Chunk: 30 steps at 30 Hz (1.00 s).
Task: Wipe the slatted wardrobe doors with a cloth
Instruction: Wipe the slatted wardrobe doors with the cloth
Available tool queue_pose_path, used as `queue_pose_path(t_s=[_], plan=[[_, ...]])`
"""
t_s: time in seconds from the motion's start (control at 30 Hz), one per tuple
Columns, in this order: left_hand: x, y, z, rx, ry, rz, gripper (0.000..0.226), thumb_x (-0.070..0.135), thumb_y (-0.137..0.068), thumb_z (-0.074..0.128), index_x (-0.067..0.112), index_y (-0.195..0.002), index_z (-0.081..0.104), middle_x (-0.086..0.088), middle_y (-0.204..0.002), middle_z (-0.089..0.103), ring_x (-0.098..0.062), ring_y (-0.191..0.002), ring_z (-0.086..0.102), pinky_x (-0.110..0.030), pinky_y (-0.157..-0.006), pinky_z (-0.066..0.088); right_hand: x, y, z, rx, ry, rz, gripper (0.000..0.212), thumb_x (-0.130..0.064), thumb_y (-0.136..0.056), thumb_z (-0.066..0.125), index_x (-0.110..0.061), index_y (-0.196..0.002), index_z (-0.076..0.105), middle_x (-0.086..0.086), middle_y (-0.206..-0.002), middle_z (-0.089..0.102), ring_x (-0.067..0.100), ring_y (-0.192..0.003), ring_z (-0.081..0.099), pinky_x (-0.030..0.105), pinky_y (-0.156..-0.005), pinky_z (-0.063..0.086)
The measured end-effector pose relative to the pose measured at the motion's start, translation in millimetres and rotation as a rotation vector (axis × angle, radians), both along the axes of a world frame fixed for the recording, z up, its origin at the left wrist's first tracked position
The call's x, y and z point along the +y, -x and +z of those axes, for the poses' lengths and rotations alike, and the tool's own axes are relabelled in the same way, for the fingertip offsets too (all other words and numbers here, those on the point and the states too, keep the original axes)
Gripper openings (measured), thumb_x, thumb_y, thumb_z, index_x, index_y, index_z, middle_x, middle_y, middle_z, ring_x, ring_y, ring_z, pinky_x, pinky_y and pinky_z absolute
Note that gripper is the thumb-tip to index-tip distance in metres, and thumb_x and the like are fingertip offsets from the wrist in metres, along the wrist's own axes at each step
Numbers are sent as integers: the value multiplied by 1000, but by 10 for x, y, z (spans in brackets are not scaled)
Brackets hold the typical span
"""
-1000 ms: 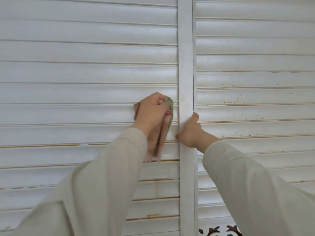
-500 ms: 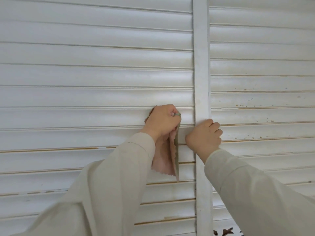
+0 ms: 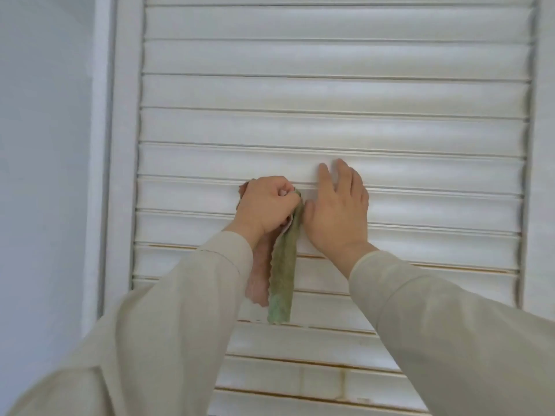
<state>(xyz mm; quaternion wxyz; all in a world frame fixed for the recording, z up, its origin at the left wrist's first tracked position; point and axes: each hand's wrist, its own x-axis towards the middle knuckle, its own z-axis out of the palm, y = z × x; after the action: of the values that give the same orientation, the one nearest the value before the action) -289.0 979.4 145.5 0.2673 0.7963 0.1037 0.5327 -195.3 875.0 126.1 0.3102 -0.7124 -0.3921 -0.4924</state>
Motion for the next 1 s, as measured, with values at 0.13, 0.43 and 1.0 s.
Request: queue_pose_path(t_s=[0.13, 0.43, 1.0], plan=[[549, 534, -12, -53, 43, 60, 12, 24, -70, 56, 25, -60, 63, 9, -50, 55, -18, -51, 60, -39, -65, 60, 570, 383, 195, -97, 14, 27, 67, -34, -87, 53, -11, -148, 38, 19, -156, 27, 41, -142, 24, 51, -113, 25], [1477, 1278, -74, -181, 188, 212, 19, 34, -70, 52, 20, -63, 63, 6, -45, 55, -25, -65, 59, -38, -109, 26, 1263, 658, 104, 25, -37, -122, 76, -55, -98, 28, -10, -157, 10, 16, -164, -1, 46, -148, -5, 61, -116, 5], [1416, 1396, -561, -275, 182, 32, 27, 16, -88, 63, 33, -109, 61, 8, -100, 67, -8, -96, 65, -26, -83, 55, 1028, 740, 168, 123, 269, -143, 97, -77, -89, 20, -18, -153, -22, 12, -155, -37, 42, -141, -33, 57, -117, -11]])
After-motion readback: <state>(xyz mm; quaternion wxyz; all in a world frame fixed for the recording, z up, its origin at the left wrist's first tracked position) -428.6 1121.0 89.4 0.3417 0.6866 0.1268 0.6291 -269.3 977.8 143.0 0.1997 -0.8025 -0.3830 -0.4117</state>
